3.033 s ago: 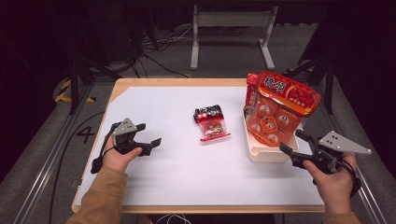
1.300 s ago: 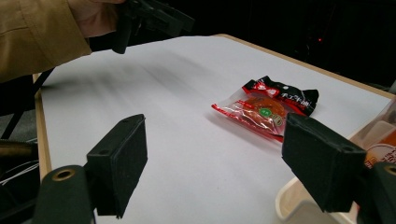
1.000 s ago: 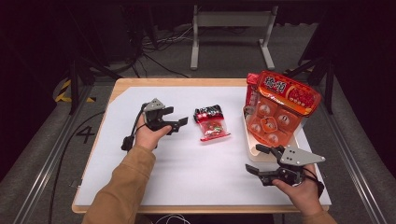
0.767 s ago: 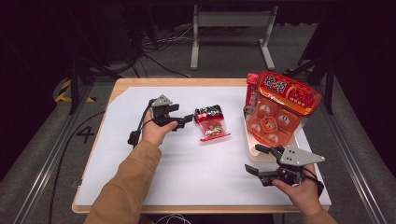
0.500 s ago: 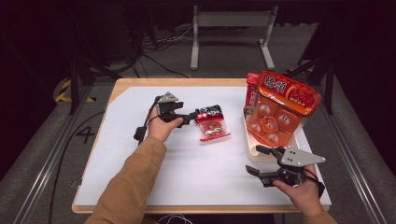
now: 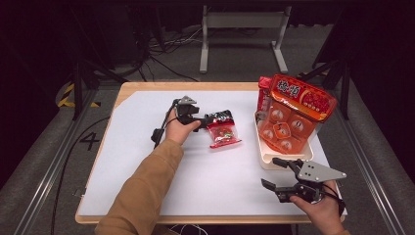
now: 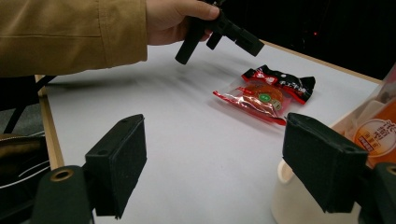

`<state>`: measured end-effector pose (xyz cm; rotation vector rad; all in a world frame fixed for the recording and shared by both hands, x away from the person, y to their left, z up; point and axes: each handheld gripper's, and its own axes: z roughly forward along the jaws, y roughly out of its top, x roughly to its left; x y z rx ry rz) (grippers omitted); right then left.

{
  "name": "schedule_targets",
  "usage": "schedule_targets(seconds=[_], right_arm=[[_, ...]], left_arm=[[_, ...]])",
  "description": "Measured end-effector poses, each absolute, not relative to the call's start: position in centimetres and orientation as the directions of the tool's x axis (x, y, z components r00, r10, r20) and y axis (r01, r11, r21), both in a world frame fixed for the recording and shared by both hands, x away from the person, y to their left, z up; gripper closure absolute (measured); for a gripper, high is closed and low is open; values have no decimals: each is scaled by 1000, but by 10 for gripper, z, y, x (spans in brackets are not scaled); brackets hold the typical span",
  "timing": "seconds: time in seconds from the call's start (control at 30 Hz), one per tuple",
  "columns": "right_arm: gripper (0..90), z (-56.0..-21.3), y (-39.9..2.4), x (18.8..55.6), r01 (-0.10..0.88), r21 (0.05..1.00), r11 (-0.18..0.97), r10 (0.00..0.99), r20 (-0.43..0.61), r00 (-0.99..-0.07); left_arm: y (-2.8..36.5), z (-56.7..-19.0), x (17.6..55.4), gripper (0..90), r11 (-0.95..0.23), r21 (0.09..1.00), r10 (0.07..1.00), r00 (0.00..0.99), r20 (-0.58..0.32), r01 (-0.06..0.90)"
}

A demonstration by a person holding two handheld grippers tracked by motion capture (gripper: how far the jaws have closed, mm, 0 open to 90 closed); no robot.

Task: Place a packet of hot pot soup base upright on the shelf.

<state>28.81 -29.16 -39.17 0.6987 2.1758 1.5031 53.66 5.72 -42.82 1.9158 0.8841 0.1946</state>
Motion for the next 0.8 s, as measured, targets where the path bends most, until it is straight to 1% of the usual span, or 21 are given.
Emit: schedule_targets(seconds=[0.1, 0.17, 0.47, 0.5, 0.6, 0.73, 0.8], right_arm=[[224, -393, -295, 283, 181, 937, 297, 619, -45, -784], [223, -393, -298, 278, 185, 937, 295, 629, -45, -776], [223, -395, -302, 274, 197, 935, 295, 642, -41, -765], [223, -396, -302, 274, 200, 934, 296, 641, -40, -766], [219, -396, -301, 274, 207, 931, 300, 644, -37, -764], [219, -396, -301, 275, 212, 932, 296, 649, -33, -760], [219, -396, -301, 276, 213, 932, 294, 649, -31, -760]], left_arm=[[53, -434, 542, 173, -259, 812, 647, 718, -256, 523], [51, -436, 544, 171, -271, 809, 653, 717, -244, 522], [44, -445, 552, 166, -287, 777, 659, 704, -264, 560], [44, -445, 552, 165, -289, 775, 659, 704, -263, 561], [43, -447, 554, 165, -331, 771, 665, 714, -219, 545], [41, -448, 554, 182, -317, 760, 651, 713, -260, 567], [40, -449, 554, 188, -324, 757, 646, 717, -261, 568]])
